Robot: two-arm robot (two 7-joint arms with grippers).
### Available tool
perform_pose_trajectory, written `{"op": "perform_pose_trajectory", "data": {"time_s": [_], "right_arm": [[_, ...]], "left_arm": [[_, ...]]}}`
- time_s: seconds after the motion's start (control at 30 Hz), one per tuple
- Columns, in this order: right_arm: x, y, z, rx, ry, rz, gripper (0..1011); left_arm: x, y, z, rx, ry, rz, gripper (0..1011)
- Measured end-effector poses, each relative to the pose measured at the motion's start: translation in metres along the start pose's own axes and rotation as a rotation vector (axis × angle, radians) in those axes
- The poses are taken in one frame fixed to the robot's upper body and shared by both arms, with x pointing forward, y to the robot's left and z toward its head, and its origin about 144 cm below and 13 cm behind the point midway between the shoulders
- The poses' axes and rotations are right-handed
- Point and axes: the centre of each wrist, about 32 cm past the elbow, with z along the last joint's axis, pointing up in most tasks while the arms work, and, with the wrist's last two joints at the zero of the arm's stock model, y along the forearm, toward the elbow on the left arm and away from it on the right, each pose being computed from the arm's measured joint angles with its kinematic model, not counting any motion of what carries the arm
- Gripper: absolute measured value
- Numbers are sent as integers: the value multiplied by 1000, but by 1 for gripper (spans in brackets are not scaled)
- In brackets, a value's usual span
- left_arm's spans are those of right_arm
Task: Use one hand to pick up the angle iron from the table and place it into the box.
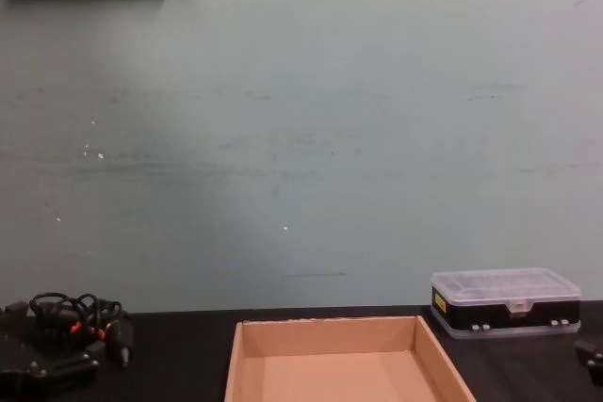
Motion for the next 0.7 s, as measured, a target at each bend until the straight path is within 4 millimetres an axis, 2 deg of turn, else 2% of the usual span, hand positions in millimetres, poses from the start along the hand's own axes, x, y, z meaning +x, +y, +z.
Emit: {"op": "perform_pose_trajectory", "data": {"time_s": [0.7], "right_arm": [[0,0,0,0,2,-1,1000]], "left_arm": [[0,0,0,0,0,0,1011]]}}
